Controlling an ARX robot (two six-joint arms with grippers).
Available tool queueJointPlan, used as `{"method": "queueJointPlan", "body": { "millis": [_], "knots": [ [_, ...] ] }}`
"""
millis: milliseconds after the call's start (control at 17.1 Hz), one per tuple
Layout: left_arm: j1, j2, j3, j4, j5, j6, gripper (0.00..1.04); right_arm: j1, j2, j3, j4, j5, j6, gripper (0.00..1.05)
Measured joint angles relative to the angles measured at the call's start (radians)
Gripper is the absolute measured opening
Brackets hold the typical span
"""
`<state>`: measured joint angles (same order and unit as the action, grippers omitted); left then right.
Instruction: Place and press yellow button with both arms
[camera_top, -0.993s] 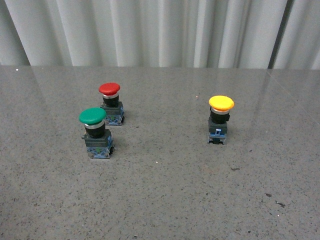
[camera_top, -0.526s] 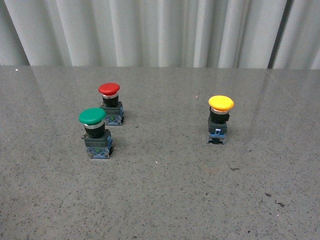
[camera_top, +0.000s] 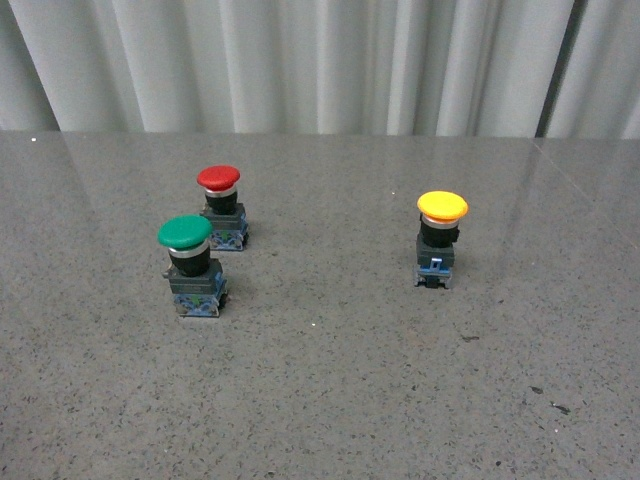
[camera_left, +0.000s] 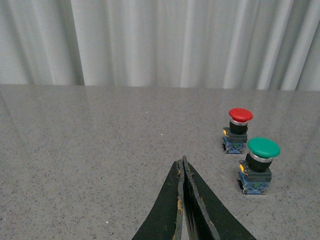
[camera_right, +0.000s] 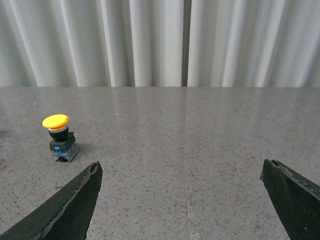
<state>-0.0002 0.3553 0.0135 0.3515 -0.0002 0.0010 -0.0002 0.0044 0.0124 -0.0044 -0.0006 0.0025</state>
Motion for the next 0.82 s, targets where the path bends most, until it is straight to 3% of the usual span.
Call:
{"method": "queueJointPlan", "body": {
  "millis": [409, 526, 584, 818],
  "knots": [
    [0.0, -0.133, 0.0, -0.128, 0.0, 0.0, 0.04, 0.0, 0.0, 0.0, 0.0, 0.0, 0.0, 0.98],
    [0.0, -0.219, 0.002, -0.229, 0.0, 0.0, 0.04, 0.0, 0.0, 0.0, 0.0, 0.0, 0.0, 0.98],
    [0.0, -0.322, 0.001, -0.367, 0.0, 0.0, 0.04, 0.0, 0.0, 0.0, 0.0, 0.0, 0.0, 0.98],
    [0.0, -0.344, 0.001, -0.352, 0.0, 0.0, 0.04, 0.0, 0.0, 0.0, -0.001, 0.0, 0.0, 0.98]
  ]
}}
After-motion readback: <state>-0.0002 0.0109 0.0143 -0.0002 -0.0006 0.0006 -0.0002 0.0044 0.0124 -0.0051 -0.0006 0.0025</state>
